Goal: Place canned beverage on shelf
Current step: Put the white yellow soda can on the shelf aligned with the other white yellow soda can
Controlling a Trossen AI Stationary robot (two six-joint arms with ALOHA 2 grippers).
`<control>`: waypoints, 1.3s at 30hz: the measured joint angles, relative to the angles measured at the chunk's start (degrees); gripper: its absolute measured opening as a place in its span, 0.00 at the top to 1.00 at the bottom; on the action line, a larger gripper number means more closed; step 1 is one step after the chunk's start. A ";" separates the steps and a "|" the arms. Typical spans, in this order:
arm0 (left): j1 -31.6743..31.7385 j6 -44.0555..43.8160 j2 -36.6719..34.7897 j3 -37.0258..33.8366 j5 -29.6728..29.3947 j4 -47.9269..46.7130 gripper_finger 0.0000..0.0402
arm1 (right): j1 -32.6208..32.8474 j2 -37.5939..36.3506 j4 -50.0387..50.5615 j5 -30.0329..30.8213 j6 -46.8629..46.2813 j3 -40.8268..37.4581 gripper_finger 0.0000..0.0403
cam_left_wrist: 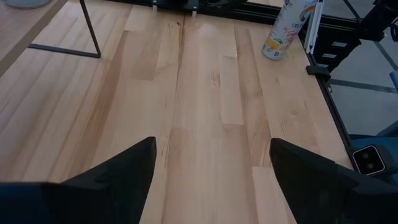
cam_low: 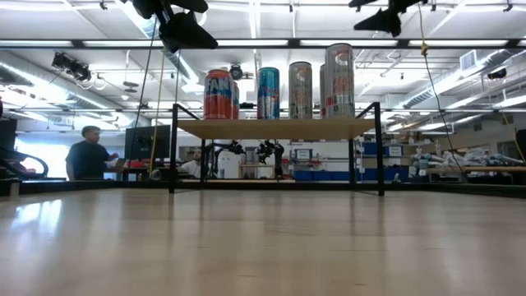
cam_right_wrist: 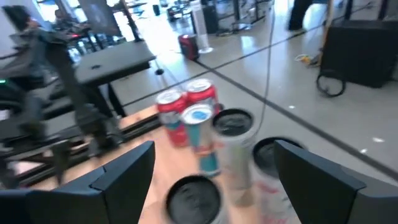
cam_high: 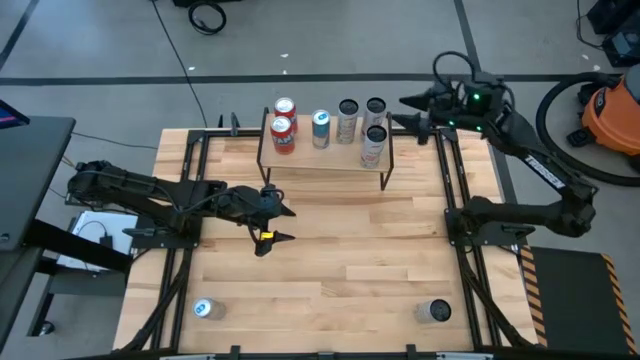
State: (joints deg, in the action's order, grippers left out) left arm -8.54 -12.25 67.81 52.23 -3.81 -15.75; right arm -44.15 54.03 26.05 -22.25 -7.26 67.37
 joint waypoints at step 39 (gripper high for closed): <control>0.02 -0.57 0.00 0.00 -0.02 0.01 0.21 | 22.51 -7.61 9.92 -16.05 -13.59 0.02 0.14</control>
State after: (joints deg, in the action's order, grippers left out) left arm -8.51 -12.82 67.81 52.23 -3.83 -15.75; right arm -21.64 46.41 35.97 -38.30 -20.85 67.40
